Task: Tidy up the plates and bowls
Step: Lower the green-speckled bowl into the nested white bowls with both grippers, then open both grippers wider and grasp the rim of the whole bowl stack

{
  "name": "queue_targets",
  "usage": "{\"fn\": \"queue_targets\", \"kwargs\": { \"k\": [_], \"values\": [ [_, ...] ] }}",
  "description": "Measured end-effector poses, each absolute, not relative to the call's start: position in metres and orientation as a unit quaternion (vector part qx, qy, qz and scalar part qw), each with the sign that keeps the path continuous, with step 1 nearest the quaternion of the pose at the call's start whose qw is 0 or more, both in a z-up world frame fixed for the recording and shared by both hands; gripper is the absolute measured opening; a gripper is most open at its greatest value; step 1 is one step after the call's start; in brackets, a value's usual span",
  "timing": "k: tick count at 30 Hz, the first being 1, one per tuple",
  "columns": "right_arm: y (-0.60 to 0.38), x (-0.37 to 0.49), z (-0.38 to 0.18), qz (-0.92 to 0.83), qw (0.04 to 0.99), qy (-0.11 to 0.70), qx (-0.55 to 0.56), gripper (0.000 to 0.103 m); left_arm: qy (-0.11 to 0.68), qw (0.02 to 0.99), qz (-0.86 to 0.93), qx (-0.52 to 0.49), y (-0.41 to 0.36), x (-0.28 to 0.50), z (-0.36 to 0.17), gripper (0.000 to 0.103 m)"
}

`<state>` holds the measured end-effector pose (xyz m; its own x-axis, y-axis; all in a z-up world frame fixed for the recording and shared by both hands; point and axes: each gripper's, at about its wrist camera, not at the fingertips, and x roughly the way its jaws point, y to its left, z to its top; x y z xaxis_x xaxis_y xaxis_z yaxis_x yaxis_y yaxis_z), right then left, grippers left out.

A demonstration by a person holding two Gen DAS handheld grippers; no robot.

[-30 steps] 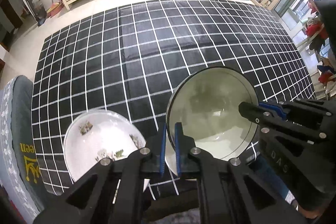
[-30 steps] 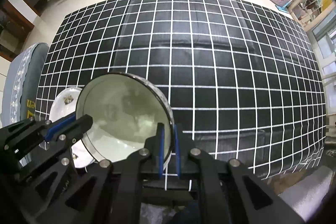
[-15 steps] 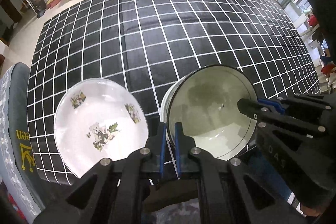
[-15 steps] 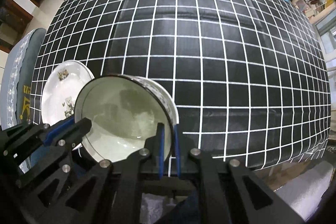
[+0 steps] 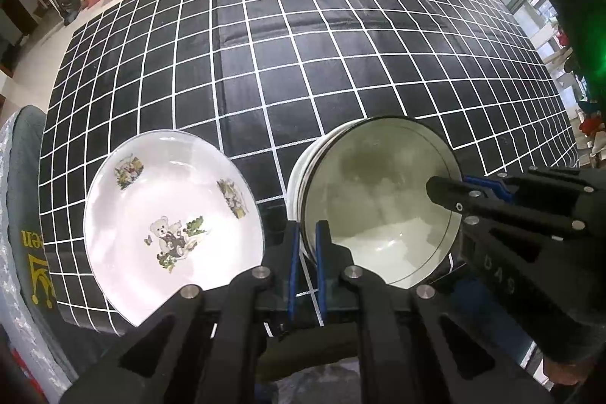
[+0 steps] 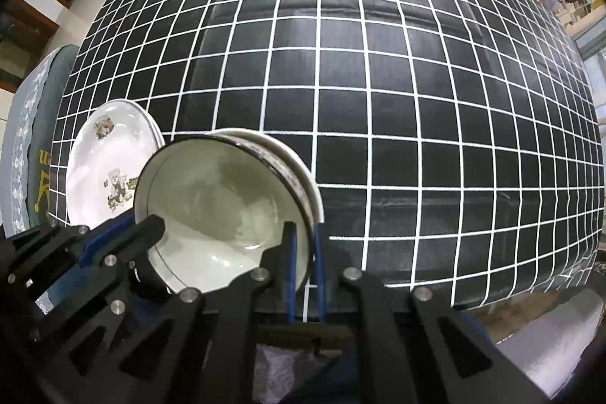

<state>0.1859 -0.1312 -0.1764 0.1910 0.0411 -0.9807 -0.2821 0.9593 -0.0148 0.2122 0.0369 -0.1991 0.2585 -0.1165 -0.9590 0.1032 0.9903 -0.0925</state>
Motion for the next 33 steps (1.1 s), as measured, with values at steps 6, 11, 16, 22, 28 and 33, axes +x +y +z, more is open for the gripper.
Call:
{"fn": "queue_targets", "kwargs": {
  "k": [6, 11, 16, 22, 28, 33],
  "values": [
    [-0.127, 0.187, -0.178, 0.109, 0.768, 0.622, -0.105, 0.012, 0.605, 0.793, -0.072, -0.007, 0.038, 0.214, -0.204, 0.007],
    [-0.126, 0.182, -0.174, 0.117, 0.777, 0.606, -0.123, 0.012, 0.599, 0.796, -0.083, -0.027, 0.044, 0.216, -0.204, 0.007],
    [-0.140, 0.186, -0.155, 0.122, 0.796, 0.587, -0.084, 0.023, 0.581, 0.807, -0.101, -0.033, 0.053, 0.217, -0.193, 0.019],
    [-0.156, 0.190, -0.147, 0.137, 0.799, 0.584, -0.043, 0.060, 0.571, 0.809, -0.122, -0.065, 0.071, 0.217, -0.188, 0.033],
    [-0.172, 0.190, -0.157, 0.141, 0.803, 0.577, 0.033, 0.062, 0.562, 0.800, -0.178, -0.112, 0.083, 0.217, -0.204, 0.046],
    [-0.173, 0.190, -0.179, 0.146, 0.800, 0.576, 0.081, 0.063, 0.562, 0.793, -0.199, -0.122, 0.083, 0.221, -0.218, 0.046]
  ]
}}
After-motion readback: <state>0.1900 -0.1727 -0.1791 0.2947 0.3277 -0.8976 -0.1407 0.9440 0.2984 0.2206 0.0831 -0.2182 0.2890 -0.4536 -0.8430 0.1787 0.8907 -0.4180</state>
